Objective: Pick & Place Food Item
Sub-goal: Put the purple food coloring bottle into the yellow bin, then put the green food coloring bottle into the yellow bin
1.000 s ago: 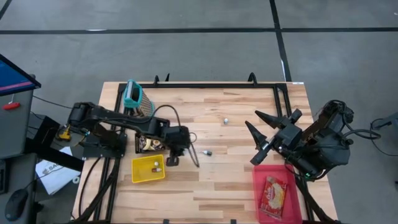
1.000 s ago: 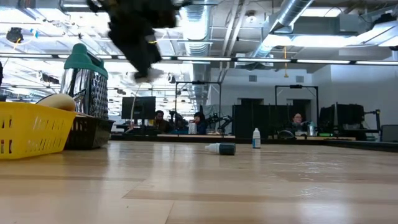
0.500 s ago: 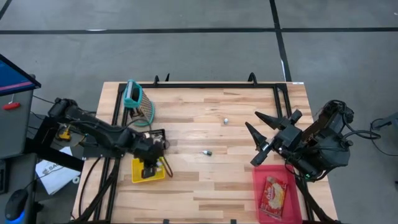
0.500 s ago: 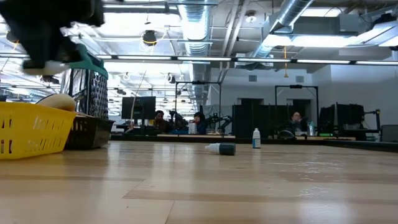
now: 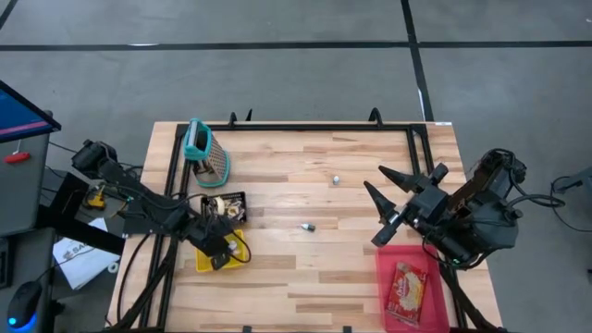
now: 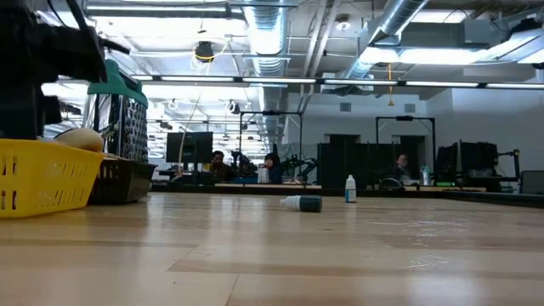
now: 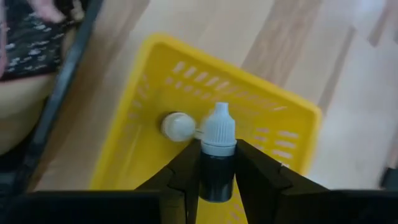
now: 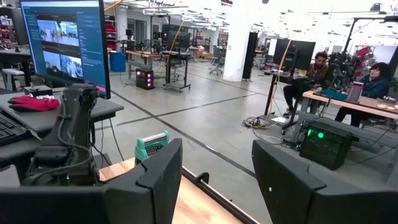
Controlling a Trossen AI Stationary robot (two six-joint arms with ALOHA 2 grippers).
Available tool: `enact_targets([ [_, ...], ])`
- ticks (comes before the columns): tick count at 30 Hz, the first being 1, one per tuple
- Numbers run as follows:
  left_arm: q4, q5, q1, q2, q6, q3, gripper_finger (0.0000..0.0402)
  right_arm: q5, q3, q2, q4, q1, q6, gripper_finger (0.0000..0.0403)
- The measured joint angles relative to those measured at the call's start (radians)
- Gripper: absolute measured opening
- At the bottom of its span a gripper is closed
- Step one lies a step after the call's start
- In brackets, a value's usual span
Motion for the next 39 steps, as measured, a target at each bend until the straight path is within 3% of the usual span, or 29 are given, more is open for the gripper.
enact_targets([
  [7,0.015,-0.008,0.0,0.0,0.001,-0.022,0.0099,0.0,0.0,0.0,0.0,0.0,0.02,0.0187],
  [16,0.044,-0.008,0.0,0.0,0.022,-0.022,0.015,0.0,0.0,0.0,0.0,0.0,0.028,0.0187],
  [27,0.365,-0.04,0.001,0.0,0.045,-0.022,0.0174,-0.001,0.0,0.0,-0.03,0.018,0.056,0.0187],
  [30,0.541,-0.092,0.001,0.0,0.119,-0.022,0.0172,-0.03,-0.006,-0.002,-0.155,0.043,0.204,0.0187],
  [33,0.739,-0.222,0.002,0.0,0.207,-0.022,0.0171,-0.122,-0.009,0.0,-0.345,0.058,0.481,0.0187],
  [39,1.2,-0.452,0.044,0.001,0.521,-0.018,0.0171,-0.544,-0.01,0.062,-0.796,-0.044,1.016,0.018],
])
